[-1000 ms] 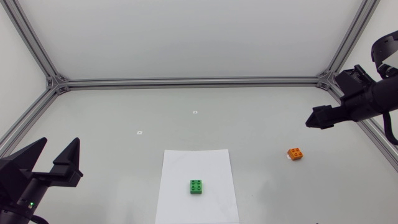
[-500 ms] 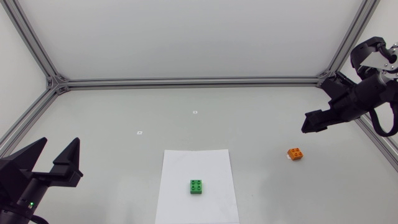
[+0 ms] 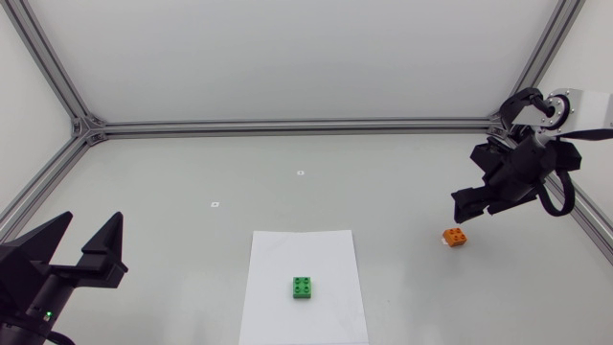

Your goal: Pick up the orange 2x2 brick with the right arm and stack it on top of the green 2x2 brick in the center

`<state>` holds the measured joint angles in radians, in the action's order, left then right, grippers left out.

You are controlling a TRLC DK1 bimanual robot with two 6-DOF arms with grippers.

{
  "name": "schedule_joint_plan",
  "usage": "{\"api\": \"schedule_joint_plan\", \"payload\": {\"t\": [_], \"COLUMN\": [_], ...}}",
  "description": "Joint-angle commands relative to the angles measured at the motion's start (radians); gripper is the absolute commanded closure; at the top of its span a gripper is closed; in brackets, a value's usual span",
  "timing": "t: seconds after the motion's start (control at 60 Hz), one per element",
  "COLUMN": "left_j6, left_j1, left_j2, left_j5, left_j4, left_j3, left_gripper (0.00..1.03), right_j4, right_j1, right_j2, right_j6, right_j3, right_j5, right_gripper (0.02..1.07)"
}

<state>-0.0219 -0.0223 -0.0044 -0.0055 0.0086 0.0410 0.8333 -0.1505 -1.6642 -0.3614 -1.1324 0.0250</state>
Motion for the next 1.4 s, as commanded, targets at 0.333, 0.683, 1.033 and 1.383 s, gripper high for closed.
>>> {"api": "schedule_joint_plan", "payload": {"t": [0.333, 0.683, 1.033, 1.383], "left_j6": [0.013, 0.013, 0.013, 0.013], "left_j1": [0.004, 0.004, 0.004, 0.004], "left_j2": [-0.008, -0.008, -0.008, -0.008], "left_j5": [0.004, 0.006, 0.004, 0.004], "left_j4": [-0.015, -0.015, -0.015, -0.015], "left_j3": [-0.041, -0.041, -0.041, -0.041], "left_gripper": [0.04, 0.04, 0.04, 0.04], "right_j4": [-0.042, -0.054, -0.082, -0.082], "right_j1": [0.017, 0.052, 0.054, 0.049], "right_j2": [-0.103, -0.16, -0.216, -0.235], "right_j6": [0.111, 0.167, 0.184, 0.191], "right_j3": [0.036, 0.048, 0.039, 0.013], "right_j5": [-0.028, -0.028, -0.028, -0.028], "right_gripper": [0.07, 0.1, 0.12, 0.22]}}
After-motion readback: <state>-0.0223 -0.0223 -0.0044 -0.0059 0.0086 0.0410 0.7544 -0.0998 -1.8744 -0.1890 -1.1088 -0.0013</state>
